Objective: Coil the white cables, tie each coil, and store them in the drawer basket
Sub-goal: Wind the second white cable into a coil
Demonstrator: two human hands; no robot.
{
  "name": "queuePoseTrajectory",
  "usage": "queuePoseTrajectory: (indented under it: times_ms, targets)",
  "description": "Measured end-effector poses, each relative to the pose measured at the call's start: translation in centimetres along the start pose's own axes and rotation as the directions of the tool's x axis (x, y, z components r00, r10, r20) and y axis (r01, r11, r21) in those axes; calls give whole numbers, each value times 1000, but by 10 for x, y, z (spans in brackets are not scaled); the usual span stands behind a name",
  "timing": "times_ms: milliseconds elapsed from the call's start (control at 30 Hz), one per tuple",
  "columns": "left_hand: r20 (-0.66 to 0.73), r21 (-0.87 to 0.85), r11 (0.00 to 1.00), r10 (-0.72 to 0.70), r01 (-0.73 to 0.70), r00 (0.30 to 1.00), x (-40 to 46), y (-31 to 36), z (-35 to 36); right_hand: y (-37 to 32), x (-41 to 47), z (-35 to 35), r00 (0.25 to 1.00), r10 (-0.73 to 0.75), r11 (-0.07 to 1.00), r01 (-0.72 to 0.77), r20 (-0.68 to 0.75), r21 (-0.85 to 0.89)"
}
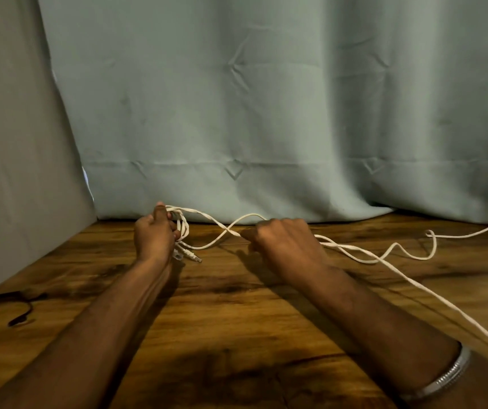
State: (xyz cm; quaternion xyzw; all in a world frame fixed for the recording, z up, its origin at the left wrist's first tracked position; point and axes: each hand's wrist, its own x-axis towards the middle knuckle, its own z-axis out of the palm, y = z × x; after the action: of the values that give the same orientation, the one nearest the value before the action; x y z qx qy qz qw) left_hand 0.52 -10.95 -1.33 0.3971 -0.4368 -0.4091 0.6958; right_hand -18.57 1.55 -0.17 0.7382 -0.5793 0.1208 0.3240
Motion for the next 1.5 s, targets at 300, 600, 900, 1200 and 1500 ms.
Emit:
queuePoseTrajectory:
  times_ms: [300, 600, 900, 1200, 1500]
  targets:
    - [206, -63, 990, -109, 124, 972, -5, -2, 4, 7, 4, 10, 993, -98, 990, 103, -60, 93]
    - [630, 46, 954, -257, 295, 733, -34, -8, 16, -2, 2, 16, 991, -101, 776, 130, -83, 618]
    - [768, 110, 940, -287, 324, 573, -61, -2, 20, 7, 5, 36, 952, 261, 608, -34, -159, 794]
    - [806, 72, 936, -259, 345, 532, -61, 2, 18, -8, 7, 37, 918, 214, -337, -252, 335, 907]
    - [769, 72, 962, -223, 265, 599, -62, -2, 31, -11, 12, 37, 827, 376, -415, -254, 419, 874]
